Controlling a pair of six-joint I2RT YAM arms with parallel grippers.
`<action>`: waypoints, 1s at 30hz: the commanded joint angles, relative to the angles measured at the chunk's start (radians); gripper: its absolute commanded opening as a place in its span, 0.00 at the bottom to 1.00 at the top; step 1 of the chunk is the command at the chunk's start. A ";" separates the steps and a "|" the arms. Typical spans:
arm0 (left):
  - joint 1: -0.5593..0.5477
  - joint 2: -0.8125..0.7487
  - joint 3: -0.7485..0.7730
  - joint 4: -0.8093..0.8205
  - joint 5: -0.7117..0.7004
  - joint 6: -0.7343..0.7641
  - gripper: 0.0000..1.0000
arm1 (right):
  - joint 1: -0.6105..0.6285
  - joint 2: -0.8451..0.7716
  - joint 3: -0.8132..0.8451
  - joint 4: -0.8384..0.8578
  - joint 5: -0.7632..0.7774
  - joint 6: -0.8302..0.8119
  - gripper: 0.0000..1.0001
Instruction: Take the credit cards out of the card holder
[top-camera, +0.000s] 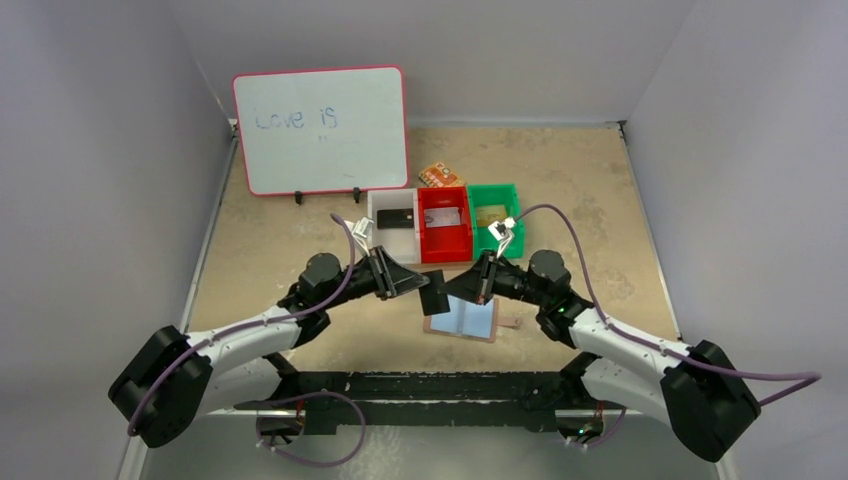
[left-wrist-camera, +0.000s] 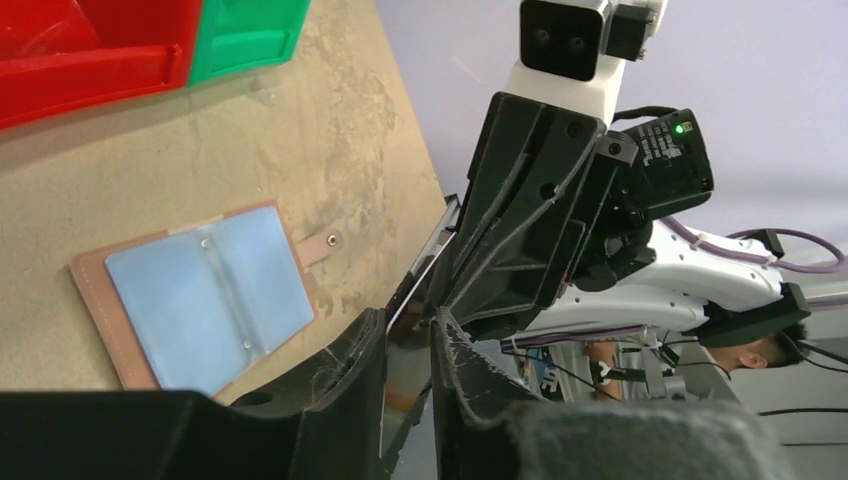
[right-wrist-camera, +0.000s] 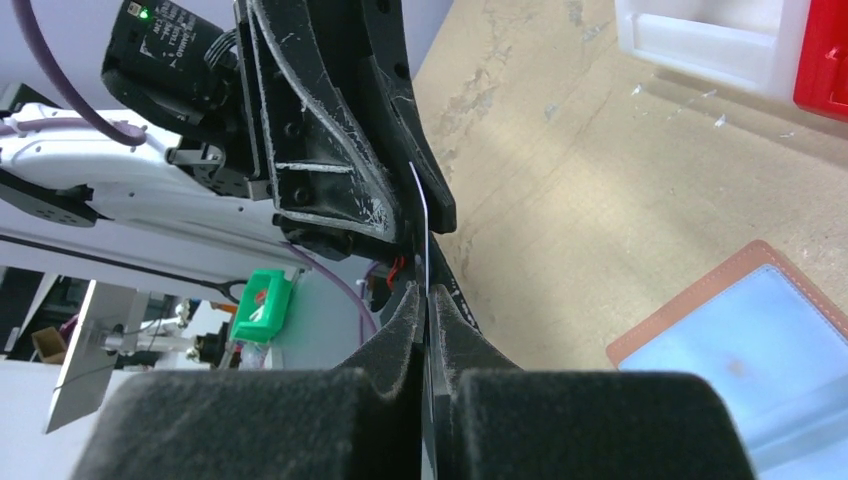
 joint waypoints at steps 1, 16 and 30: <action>-0.002 -0.029 -0.016 0.169 0.087 -0.006 0.18 | -0.008 0.012 0.029 0.121 -0.046 0.030 0.00; -0.002 -0.111 -0.014 0.192 0.136 -0.030 0.00 | -0.015 -0.066 0.009 0.226 -0.093 -0.014 0.53; -0.001 -0.188 0.031 0.085 0.133 0.020 0.00 | -0.015 -0.156 0.038 0.047 -0.079 -0.105 0.60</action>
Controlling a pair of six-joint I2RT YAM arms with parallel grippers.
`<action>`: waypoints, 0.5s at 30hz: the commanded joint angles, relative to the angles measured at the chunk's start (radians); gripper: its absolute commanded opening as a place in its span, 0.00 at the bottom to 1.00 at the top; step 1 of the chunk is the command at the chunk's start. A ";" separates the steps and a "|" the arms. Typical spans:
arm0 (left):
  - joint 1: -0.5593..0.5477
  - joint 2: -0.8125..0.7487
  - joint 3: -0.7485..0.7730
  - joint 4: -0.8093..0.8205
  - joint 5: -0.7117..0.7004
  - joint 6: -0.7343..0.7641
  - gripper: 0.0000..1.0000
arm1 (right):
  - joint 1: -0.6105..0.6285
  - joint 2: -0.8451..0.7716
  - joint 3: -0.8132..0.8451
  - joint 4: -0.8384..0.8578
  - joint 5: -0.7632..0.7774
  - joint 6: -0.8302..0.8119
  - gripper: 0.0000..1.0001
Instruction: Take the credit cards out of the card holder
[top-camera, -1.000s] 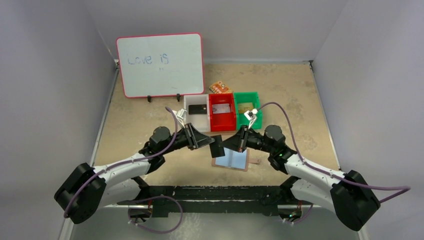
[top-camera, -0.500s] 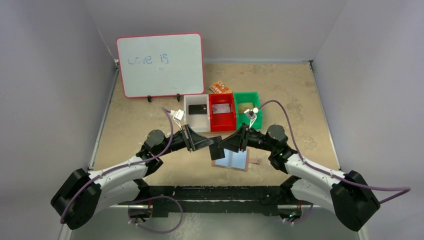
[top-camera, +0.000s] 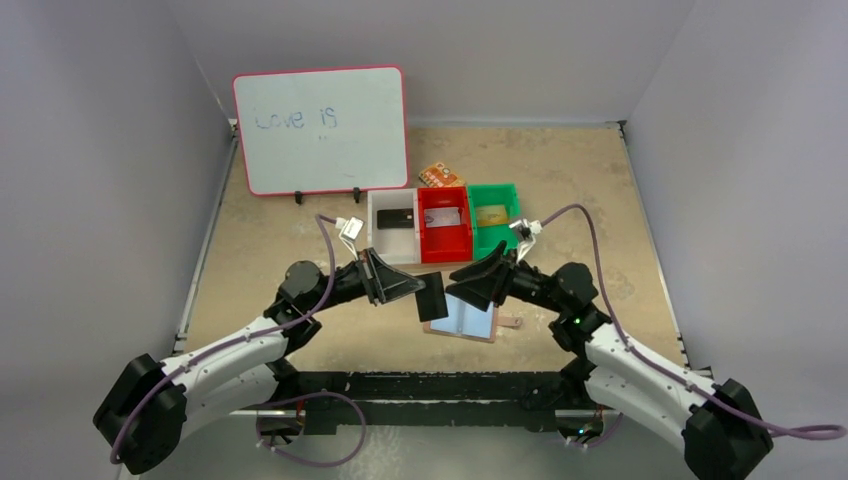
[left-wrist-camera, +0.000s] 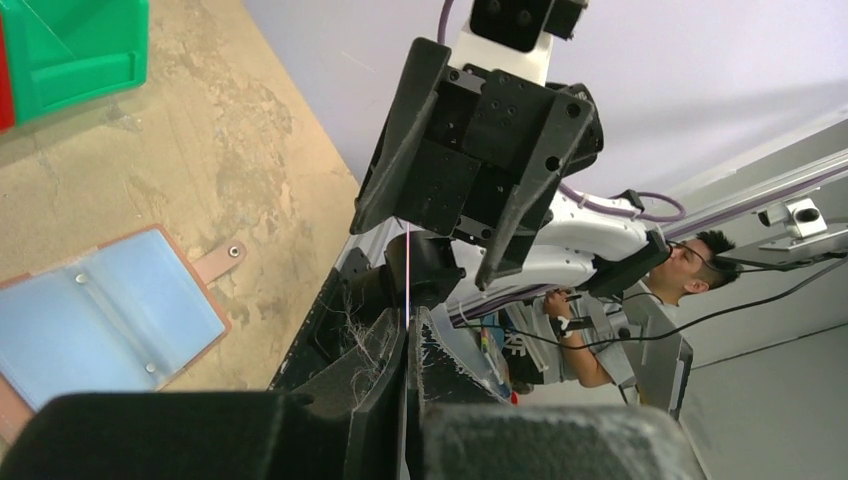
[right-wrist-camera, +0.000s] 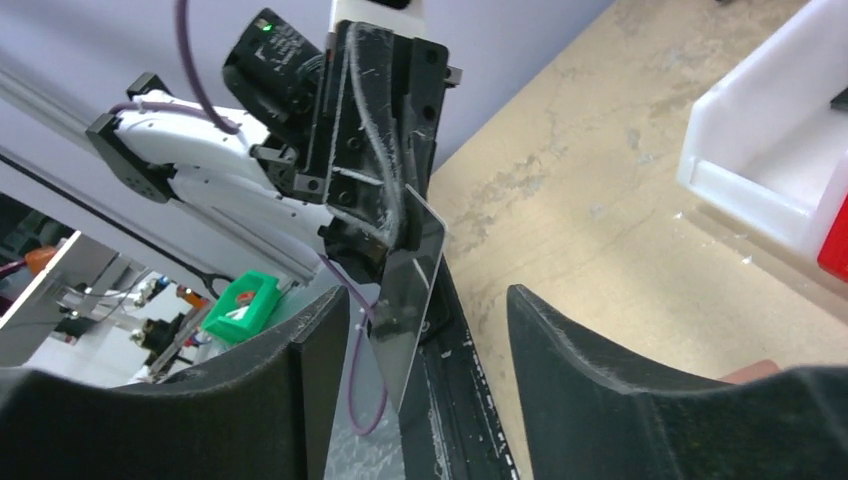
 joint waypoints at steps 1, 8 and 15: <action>-0.002 -0.010 0.047 0.019 0.017 0.037 0.00 | -0.003 0.106 0.087 0.011 -0.080 -0.002 0.58; -0.001 0.009 0.062 0.016 0.021 0.046 0.00 | -0.002 0.235 0.070 0.243 -0.181 0.108 0.38; -0.002 0.006 0.069 -0.013 0.014 0.064 0.00 | -0.002 0.250 0.054 0.317 -0.243 0.160 0.16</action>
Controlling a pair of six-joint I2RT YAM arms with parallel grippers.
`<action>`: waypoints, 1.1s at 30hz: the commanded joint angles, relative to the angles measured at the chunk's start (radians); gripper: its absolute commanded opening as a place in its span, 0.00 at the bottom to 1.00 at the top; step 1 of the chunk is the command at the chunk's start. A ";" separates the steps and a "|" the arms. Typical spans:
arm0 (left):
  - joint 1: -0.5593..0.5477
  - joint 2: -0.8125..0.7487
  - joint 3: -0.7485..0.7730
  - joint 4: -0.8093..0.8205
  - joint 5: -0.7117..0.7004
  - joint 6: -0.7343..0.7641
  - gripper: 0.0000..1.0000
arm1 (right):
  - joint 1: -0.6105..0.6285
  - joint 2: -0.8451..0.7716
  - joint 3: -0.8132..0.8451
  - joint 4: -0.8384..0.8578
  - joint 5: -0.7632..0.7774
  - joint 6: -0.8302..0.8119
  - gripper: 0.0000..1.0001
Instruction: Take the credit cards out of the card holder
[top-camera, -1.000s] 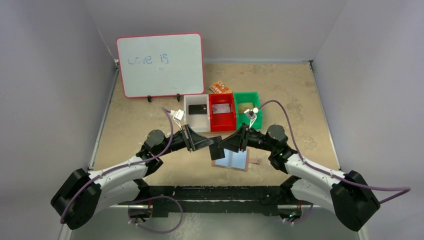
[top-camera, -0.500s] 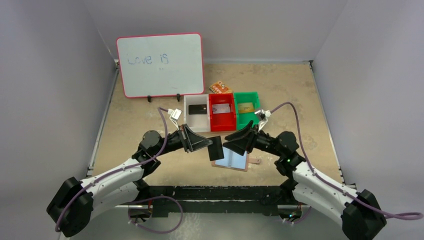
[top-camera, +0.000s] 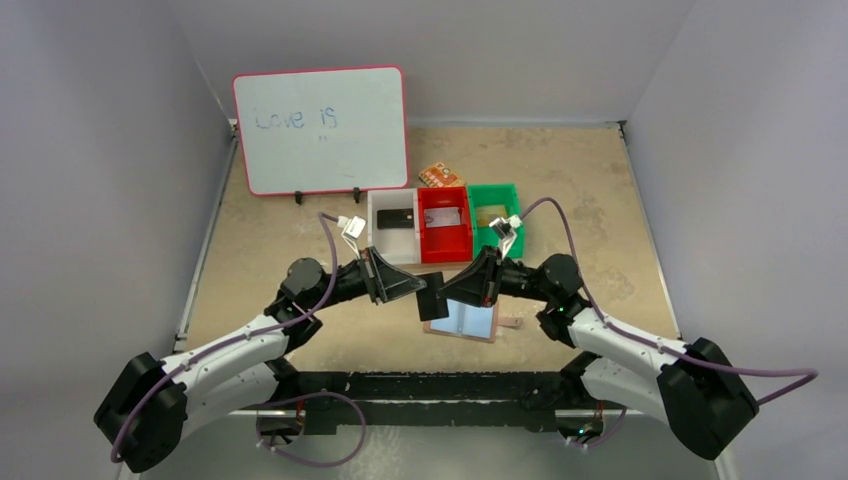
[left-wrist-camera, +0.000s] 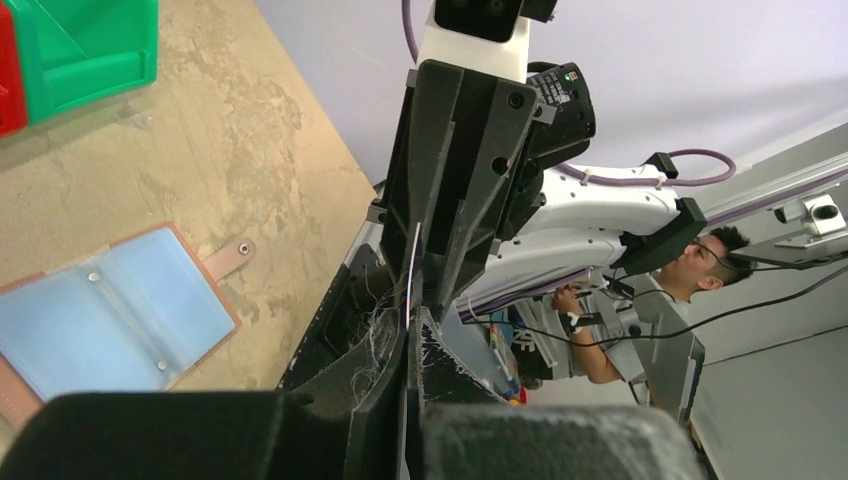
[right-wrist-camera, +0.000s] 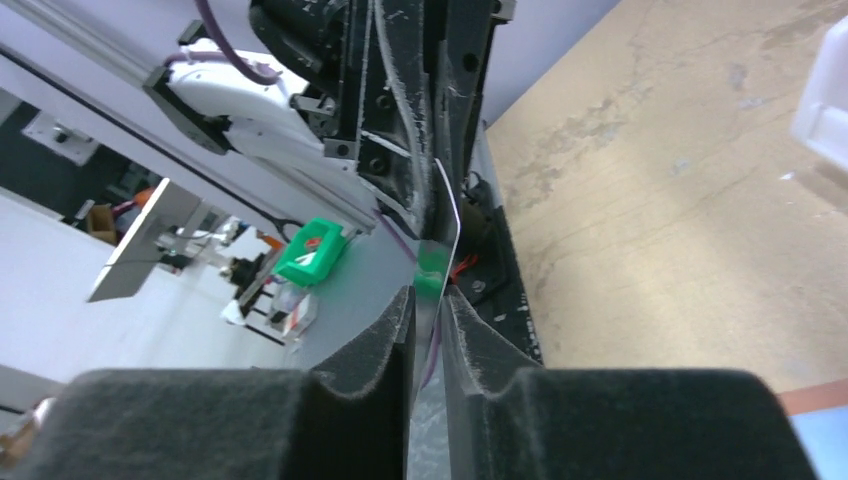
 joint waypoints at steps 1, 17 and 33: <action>-0.002 -0.007 0.048 0.012 0.010 0.043 0.00 | -0.002 -0.009 0.001 0.127 -0.073 0.046 0.14; -0.002 -0.015 0.079 -0.024 0.001 0.068 0.00 | -0.002 -0.025 -0.007 0.081 -0.061 0.037 0.00; -0.002 -0.129 0.348 -0.886 -0.573 0.347 0.73 | -0.003 -0.114 0.152 -0.455 0.175 -0.279 0.00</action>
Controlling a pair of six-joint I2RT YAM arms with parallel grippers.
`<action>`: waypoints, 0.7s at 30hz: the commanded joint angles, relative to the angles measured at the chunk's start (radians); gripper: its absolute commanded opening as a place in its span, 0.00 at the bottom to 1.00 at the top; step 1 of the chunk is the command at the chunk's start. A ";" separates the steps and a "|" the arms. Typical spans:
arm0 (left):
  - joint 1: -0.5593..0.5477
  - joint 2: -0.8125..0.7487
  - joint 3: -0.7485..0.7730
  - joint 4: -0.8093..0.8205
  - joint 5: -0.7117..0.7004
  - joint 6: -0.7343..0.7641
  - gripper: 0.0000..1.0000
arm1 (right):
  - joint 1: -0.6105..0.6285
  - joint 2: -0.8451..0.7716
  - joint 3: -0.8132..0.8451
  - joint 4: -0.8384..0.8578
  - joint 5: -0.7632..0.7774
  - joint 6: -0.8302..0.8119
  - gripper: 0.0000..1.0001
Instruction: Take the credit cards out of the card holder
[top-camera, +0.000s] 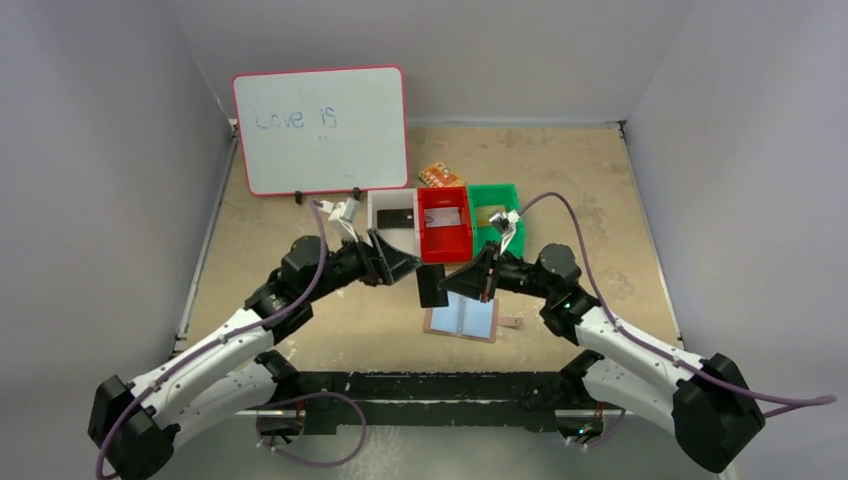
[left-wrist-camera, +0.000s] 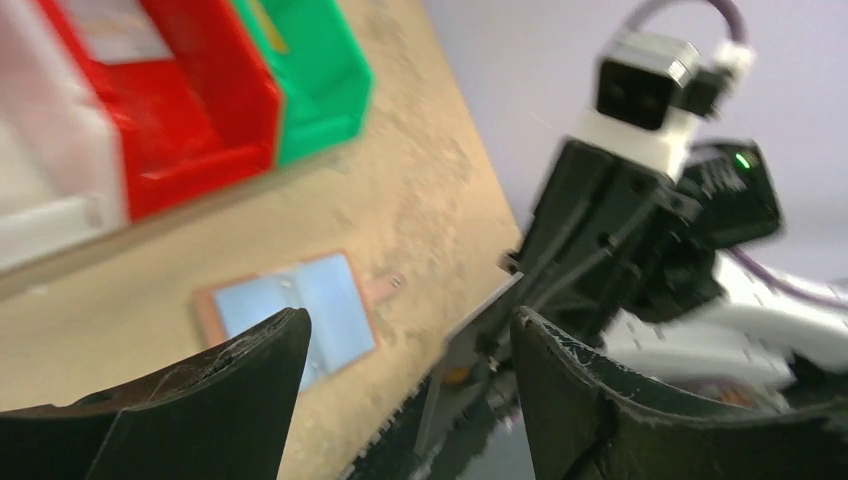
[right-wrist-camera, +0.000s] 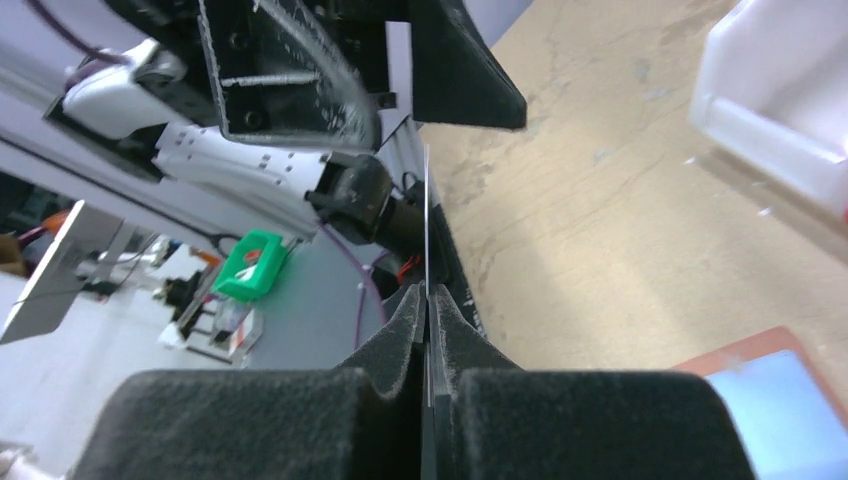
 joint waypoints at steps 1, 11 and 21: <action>0.000 -0.062 0.178 -0.436 -0.439 0.141 0.74 | 0.003 -0.053 0.116 -0.240 0.168 -0.191 0.00; 0.001 -0.014 0.385 -0.980 -1.243 0.070 0.77 | 0.012 0.008 0.265 -0.327 0.451 -0.569 0.00; 0.112 0.078 0.416 -0.970 -1.276 0.123 0.81 | 0.167 0.279 0.477 -0.323 0.695 -1.059 0.00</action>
